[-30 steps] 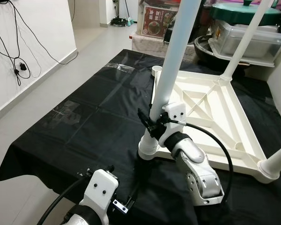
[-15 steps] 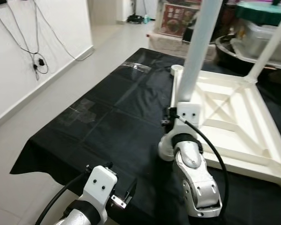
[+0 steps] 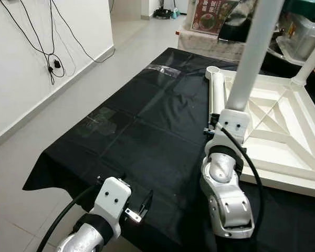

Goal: Building children table

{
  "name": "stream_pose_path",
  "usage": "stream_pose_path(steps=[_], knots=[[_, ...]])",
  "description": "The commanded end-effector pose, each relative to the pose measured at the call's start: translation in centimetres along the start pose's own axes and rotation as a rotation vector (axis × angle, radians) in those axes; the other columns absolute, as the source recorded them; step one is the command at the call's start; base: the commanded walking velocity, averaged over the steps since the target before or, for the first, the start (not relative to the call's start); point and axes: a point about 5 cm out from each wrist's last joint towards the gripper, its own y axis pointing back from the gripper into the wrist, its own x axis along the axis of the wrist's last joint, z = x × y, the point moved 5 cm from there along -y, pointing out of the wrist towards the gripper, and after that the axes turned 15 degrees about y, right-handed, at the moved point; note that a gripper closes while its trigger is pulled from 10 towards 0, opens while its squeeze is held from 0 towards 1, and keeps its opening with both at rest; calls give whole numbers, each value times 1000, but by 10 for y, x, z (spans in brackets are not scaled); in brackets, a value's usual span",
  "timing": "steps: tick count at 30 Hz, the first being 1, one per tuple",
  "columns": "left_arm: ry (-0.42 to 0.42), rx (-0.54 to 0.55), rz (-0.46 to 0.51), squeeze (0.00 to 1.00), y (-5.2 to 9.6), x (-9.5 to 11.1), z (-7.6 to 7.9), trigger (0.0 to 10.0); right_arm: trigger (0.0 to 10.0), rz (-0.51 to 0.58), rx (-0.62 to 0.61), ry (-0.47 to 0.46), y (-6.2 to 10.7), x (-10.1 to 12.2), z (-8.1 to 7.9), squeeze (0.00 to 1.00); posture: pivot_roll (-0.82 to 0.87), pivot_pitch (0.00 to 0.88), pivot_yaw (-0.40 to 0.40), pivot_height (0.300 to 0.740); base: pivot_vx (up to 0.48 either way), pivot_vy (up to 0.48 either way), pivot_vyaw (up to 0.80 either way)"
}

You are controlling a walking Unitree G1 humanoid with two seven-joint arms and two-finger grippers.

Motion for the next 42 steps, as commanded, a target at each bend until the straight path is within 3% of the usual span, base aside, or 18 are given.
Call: stream_pose_path(steps=[1, 2, 6, 9, 10, 16, 22, 25, 27, 30, 32, 34, 35, 36, 38, 40, 41, 42], knots=[[-6, -8, -14, 0, 0, -4, 0, 10000, 10000, -252, 64, -147, 17, -21, -37, 0, 238, 98, -73, 740, 0, 0, 0], [-6, -8, -14, 0, 0, -4, 0, 10000, 10000, -252, 64, -147, 17, -21, -37, 0, 238, 98, -73, 740, 0, 0, 0], [-17, -12, -9, 0, -3, -3, -2, 10000, 10000, -97, 522, -198, 0, -8, -69, 0, 226, 96, -72, 740, 0, 0, 0], [-21, -12, -8, 0, -3, -3, -3, 10000, 10000, -86, 643, -191, 2, -8, -79, 0, 224, 95, -71, 740, 0, 0, 0], [-26, -12, -6, 0, -4, -2, -4, 10000, 10000, -47, 819, -188, 7, -7, -90, 0, 224, 96, -72, 740, 0, 0, 0], [-39, -10, -3, 0, -3, -1, -7, 10000, 10000, 83, 1149, -210, 17, -10, -98, 0, 231, 99, -77, 740, 0, 0, 0], [-44, -11, -1, 0, -2, 0, -6, 10000, 10000, 139, 1324, -227, 26, -7, -105, 0, 248, 104, -81, 740, 0, 0, 0], [-46, -12, 1, 0, 1, 2, -5, 10000, 10000, 274, 1507, -254, 39, 16, -105, 0, 264, 110, -84, 740, 0, 0, 0], [-47, -12, 2, 0, 2, 3, -4, 10000, 10000, 373, 1412, -410, 15, 68, -96, 0, 262, 109, -83, 740, 0, 0, 0], [-47, -12, 2, 0, 2, 3, -4, 10000, 10000, 404, 1358, -487, 4, 88, -90, 0, 262, 109, -83, 740, 0, 0, 0], [-46, -11, 2, 0, 3, 3, -4, 10000, 10000, 431, 1252, -592, -17, 114, -79, 0, 259, 108, -84, 740, 0, 0, 0], [-43, -13, 3, 0, 1, 2, -3, 10000, 10000, 446, 799, -613, -78, 143, -38, 0, 251, 103, -82, 740, 0, 0, 0], [-41, -14, 4, 0, 1, 2, -2, 10000, 10000, 455, 643, -592, -94, 148, -21, 0, 251, 103, -82, 740, 0, 0, 0], [-41, -14, 4, 0, 1, 2, -2, 10000, 10000, 455, 643, -592, -94, 148, -21, 0, 251, 103, -82, 740, 0, 0, 0], [-42, -19, 7, 0, 0, 2, -1, 10000, 10000, 553, 308, -144, -109, 147, 8, 0, 251, 102, -84, 740, 0, 0, 0], [-40, -23, 10, 0, 0, 3, 1, 10000, 10000, 651, 130, 268, -107, 137, 10, 0, 256, 102, -86, 740, 0, 0, 0], [-40, -23, 10, 0, 0, 3, 1, 10000, 10000, 651, 130, 268, -107, 137, 10, 0, 256, 102, -86, 740, 0, 0, 0], [-40, -23, 11, 0, 0, 3, 1, 10000, 10000, 670, 105, 366, -106, 131, 7, 0, 258, 102, -87, 740, 0, 0, 0]])
